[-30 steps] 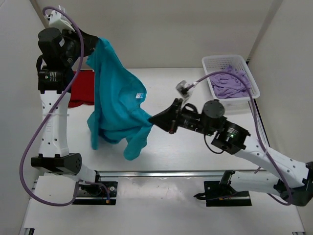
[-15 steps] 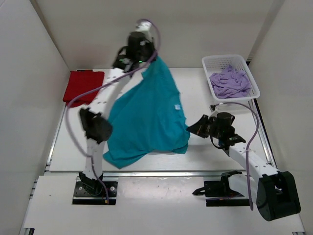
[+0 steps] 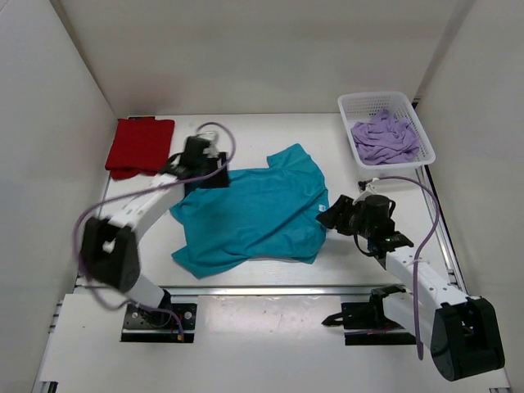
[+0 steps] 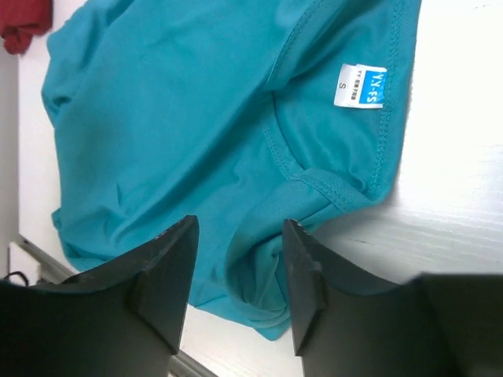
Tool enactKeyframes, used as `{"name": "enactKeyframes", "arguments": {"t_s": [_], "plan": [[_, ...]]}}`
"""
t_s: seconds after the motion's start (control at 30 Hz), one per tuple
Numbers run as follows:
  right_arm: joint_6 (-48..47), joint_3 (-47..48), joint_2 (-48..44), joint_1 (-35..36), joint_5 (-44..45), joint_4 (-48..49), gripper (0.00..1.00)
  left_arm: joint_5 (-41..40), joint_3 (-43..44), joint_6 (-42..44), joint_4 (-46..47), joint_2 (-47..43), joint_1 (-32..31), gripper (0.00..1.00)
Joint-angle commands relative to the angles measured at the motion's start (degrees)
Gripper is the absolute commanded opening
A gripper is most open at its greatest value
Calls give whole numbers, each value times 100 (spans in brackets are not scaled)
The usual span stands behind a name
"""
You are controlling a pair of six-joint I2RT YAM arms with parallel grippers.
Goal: Fold and stack the t-shirts
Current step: Flatten out the tshirt
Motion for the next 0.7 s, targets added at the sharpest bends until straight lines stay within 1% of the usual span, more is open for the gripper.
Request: {"name": "enactKeyframes", "arguments": {"t_s": [0.0, 0.03, 0.07, 0.1, 0.13, 0.23, 0.3, 0.33, 0.4, 0.47, 0.57, 0.6, 0.67], "plan": [[-304, 32, -255, 242, 451, -41, 45, 109, -1271, -392, 1011, -1411, 165, 63], [-322, -29, -290, 295, 487, -155, 41, 74, -1423, -436, 1029, -1570, 95, 57], [-313, -108, -360, 287, 504, -138, 33, 73, -1738, -550, 1047, -1650, 34, 55], [-305, -187, -413, 304, 522, -208, 30, -49, -2002, -629, 1108, -1608, -63, 53], [-322, -327, -553, 322, 566, -261, 27, -111, -2109, -639, 1248, -1546, -125, 52], [-331, -635, -871, 243, 689, -472, 25, 3, -2294, -727, 1424, -995, -169, 51], [-419, -706, -906, 103, 620, -455, 35, -49, -2181, -814, 1547, -572, -108, 52], [-454, -645, -863, 68, 506, -446, 38, -24, -2024, -797, 1617, -300, -56, 52], [-498, -566, -574, 76, 399, -324, 47, 38, -1752, -849, 1723, 79, 76, 49], [-453, -460, -301, 76, 381, -112, 51, 56, -1347, -902, 1838, 570, 173, 50], [-375, -285, 199, 164, 750, 221, 55, 64, -452, -973, 1829, 1220, 305, 48], [-366, -206, 480, 112, 751, 318, 56, 38, -5, -955, 1855, 1458, 297, 49], [-253, -30, 938, 7, 489, 607, 57, 38, 1040, -920, 1524, 1940, 288, 49]]}}
